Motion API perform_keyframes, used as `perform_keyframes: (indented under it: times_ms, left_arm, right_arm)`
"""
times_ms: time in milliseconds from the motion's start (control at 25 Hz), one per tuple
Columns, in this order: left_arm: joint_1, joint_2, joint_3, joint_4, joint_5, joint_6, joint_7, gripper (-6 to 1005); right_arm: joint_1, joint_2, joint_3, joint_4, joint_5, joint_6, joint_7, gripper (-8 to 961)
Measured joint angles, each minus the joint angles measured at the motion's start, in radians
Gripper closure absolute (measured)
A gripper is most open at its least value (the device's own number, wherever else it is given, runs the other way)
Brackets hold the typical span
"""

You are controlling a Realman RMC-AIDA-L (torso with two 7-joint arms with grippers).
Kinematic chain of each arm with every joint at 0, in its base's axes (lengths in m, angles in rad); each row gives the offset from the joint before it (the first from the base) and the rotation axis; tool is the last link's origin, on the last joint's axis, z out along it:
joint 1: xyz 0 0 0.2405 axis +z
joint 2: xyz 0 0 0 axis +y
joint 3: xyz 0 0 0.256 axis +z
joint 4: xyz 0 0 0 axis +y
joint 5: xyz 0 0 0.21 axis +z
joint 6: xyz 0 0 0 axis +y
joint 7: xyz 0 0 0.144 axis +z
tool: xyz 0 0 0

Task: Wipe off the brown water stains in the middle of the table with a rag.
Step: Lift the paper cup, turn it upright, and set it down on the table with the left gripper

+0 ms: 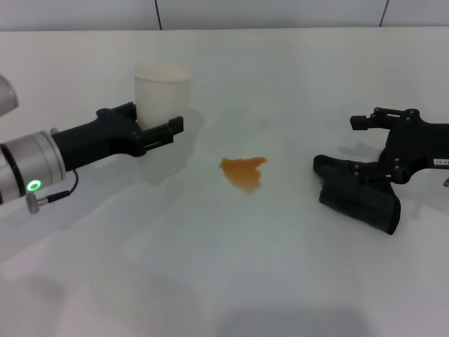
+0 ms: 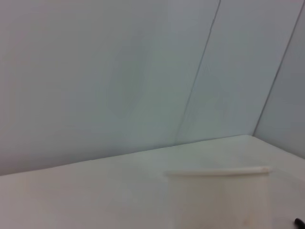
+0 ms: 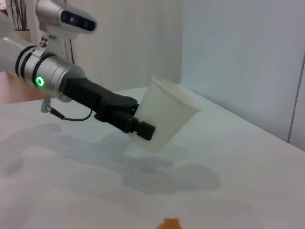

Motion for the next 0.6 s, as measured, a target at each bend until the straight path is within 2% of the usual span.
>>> perform_keyframes:
  times_ms: [600]
  left_arm:
    - [0.058,0.005,0.0,-0.017,-0.006,0.011,0.026,286]
  right_arm:
    - [-0.001,0.0,0.005,-0.002,0.003,-0.005,0.0,85]
